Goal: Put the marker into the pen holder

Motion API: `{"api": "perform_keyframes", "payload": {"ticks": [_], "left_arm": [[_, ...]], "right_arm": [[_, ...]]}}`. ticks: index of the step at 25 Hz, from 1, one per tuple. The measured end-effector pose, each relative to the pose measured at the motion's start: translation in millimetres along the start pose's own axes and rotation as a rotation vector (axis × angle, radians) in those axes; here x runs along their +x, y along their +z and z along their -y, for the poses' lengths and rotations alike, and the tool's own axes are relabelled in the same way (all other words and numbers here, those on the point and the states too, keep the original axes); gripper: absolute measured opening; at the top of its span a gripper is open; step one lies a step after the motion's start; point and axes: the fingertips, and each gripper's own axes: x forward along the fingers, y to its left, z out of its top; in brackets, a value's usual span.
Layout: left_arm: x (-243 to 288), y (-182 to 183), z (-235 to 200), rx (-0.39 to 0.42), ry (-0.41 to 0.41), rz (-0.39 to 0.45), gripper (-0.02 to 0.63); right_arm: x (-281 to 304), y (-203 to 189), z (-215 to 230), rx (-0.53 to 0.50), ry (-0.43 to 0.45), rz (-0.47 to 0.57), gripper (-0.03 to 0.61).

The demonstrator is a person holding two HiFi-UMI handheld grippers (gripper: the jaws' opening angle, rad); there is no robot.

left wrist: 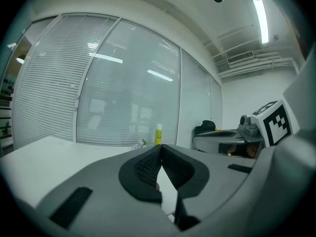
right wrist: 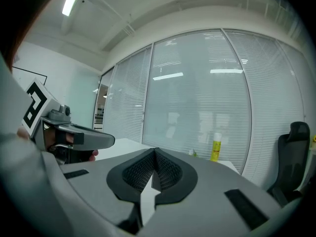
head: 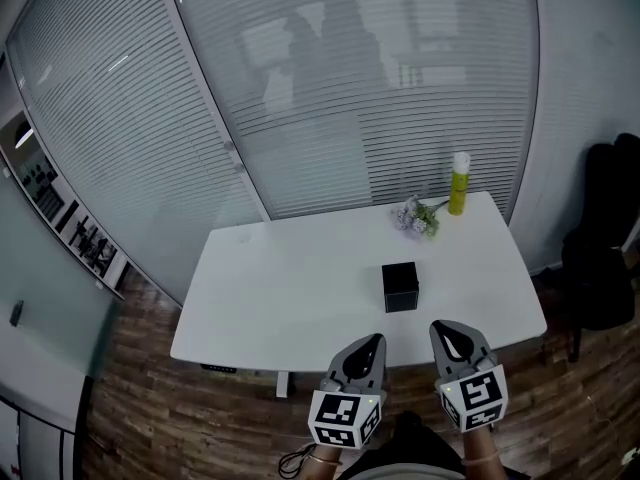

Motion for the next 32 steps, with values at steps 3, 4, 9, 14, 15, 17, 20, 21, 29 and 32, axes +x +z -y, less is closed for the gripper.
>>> {"api": "perform_keyframes", "payload": {"ticks": [3, 4, 9, 14, 15, 17, 20, 21, 29, 32], "left_arm": [[-5, 0, 0, -0.005, 0.004, 0.007, 0.018], [-7, 0, 0, -0.005, 0.003, 0.009, 0.018], [-14, 1, 3, -0.004, 0.000, 0.021, 0.018], [-21, 2, 8, 0.001, -0.009, 0.029, 0.018], [-22, 2, 8, 0.001, -0.010, 0.029, 0.018], [-25, 2, 10, 0.001, -0.012, 0.030, 0.018], [-31, 2, 11, 0.002, -0.012, 0.033, 0.018], [-33, 2, 11, 0.001, -0.011, 0.034, 0.018], [-40, -4, 11, -0.014, -0.004, 0.027, 0.018], [-42, -5, 13, -0.018, -0.005, 0.024, 0.018]], "right_arm": [[-7, 3, -3, -0.004, -0.001, 0.005, 0.028], [-9, 3, -4, -0.005, -0.003, 0.007, 0.028], [-21, 5, -7, -0.011, -0.014, 0.010, 0.028], [-30, 8, -10, -0.021, -0.026, 0.014, 0.028], [-31, 8, -11, -0.021, -0.027, 0.014, 0.028], [-34, 9, -13, -0.022, -0.030, 0.016, 0.028], [-37, 9, -17, -0.024, -0.030, 0.015, 0.028], [-38, 8, -18, -0.023, -0.030, 0.014, 0.028], [-46, 8, -20, -0.024, -0.044, 0.017, 0.028], [-48, 7, -20, -0.025, -0.048, 0.004, 0.028]]}}
